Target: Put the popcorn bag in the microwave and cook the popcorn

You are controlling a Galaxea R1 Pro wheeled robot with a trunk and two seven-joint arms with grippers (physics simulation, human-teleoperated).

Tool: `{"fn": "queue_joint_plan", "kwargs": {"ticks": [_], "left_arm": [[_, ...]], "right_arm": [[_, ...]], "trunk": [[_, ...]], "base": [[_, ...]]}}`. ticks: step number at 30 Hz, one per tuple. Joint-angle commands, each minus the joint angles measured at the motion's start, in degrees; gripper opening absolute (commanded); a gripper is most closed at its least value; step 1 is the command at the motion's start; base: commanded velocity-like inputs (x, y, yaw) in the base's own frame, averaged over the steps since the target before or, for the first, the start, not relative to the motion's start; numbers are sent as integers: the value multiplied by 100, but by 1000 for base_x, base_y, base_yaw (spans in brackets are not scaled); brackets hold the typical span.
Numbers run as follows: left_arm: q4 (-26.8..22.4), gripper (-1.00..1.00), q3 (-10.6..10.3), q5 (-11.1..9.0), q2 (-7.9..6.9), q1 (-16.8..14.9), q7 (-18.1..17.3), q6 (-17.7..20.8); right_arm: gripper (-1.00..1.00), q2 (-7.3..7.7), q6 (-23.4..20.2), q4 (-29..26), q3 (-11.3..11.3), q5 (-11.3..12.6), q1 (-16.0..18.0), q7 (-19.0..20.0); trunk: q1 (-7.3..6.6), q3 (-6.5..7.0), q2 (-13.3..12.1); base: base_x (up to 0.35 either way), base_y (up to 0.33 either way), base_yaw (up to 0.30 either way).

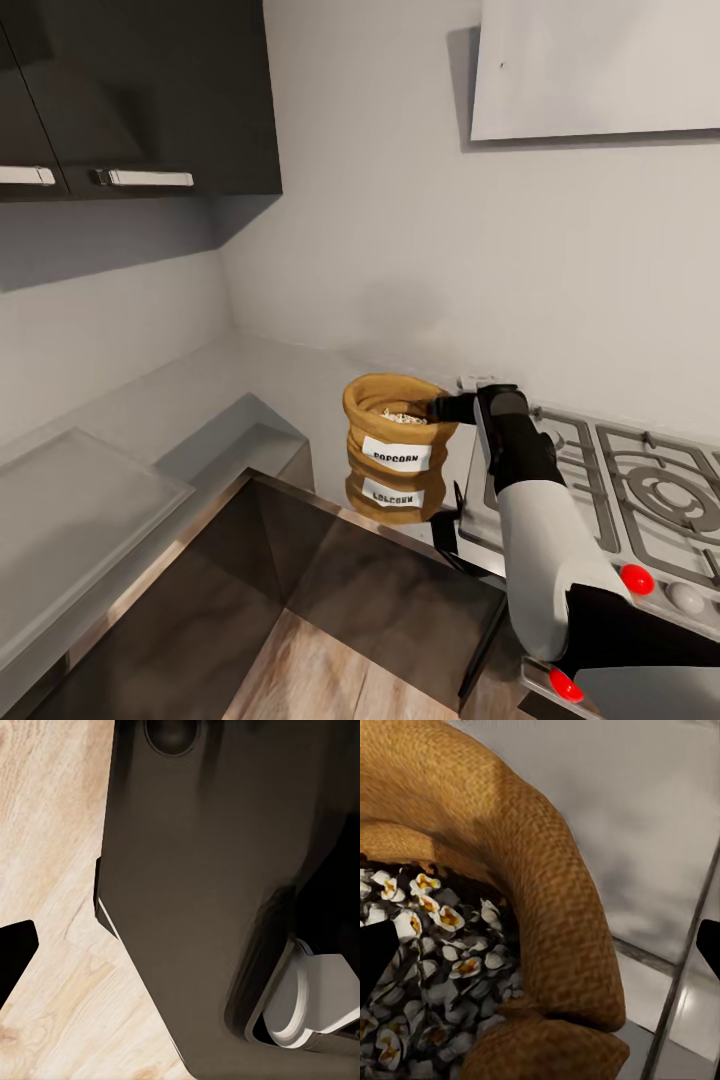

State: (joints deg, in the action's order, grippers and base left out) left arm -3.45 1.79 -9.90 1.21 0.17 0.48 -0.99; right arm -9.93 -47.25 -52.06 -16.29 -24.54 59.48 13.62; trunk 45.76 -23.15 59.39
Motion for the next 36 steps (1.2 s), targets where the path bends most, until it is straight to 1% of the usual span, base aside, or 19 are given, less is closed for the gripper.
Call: {"fn": "queue_joint_plan", "kwargs": {"ticks": [1,5,9,17,22,23,24,25,27,28,33,36], "left_arm": [[-16,100,40,-38,-7,1,5,-6],[-23,100,40,-38,-7,1,5,-6],[-22,100,40,-38,-7,1,5,-6],[-23,100,40,-38,-7,1,5,-6],[-23,100,40,-38,-7,1,5,-6],[-24,100,40,-38,-7,1,5,-6],[-24,100,40,-38,-7,1,5,-6],[-24,100,40,-38,-7,1,5,-6],[-25,100,40,-38,-7,1,5,-6],[-25,100,40,-38,-7,1,5,-6],[-25,100,40,-39,-7,1,5,-6],[-25,100,40,-42,-7,1,6,-6]], "right_arm": [[100,-7,-49,-42,-25,-53,-28,84],[100,-7,-176,-152,43,-100,59,-10],[100,-7,-45,-244,52,-134,88,-117],[100,-7,-303,-501,67,-132,95,-131],[100,31,-463,-662,57,-150,98,-139],[100,33,-495,-631,55,-153,120,-139],[100,34,-1275,-453,54,-155,218,-139],[100,34,-1275,-158,51,-147,446,-140],[100,29,-1275,209,46,-135,666,-140],[100,26,-1275,316,43,-128,715,-137],[100,5,-1275,609,32,-90,797,-137],[100,6,-1275,655,26,-87,801,-139]], "trunk": [[1,-5,2],[1,-5,2],[1,-5,2],[1,-5,2],[1,-5,2],[1,-5,2],[1,-5,2],[1,-5,2],[1,-5,2],[1,-5,2],[1,-5,2],[1,-5,2]], "base": [[0,0,0],[0,0,0],[0,0,0],[0,0,0],[0,0,0],[0,0,0],[0,0,0],[0,0,0],[0,0,0],[0,0,0],[0,0,0],[0,0,0]]}}
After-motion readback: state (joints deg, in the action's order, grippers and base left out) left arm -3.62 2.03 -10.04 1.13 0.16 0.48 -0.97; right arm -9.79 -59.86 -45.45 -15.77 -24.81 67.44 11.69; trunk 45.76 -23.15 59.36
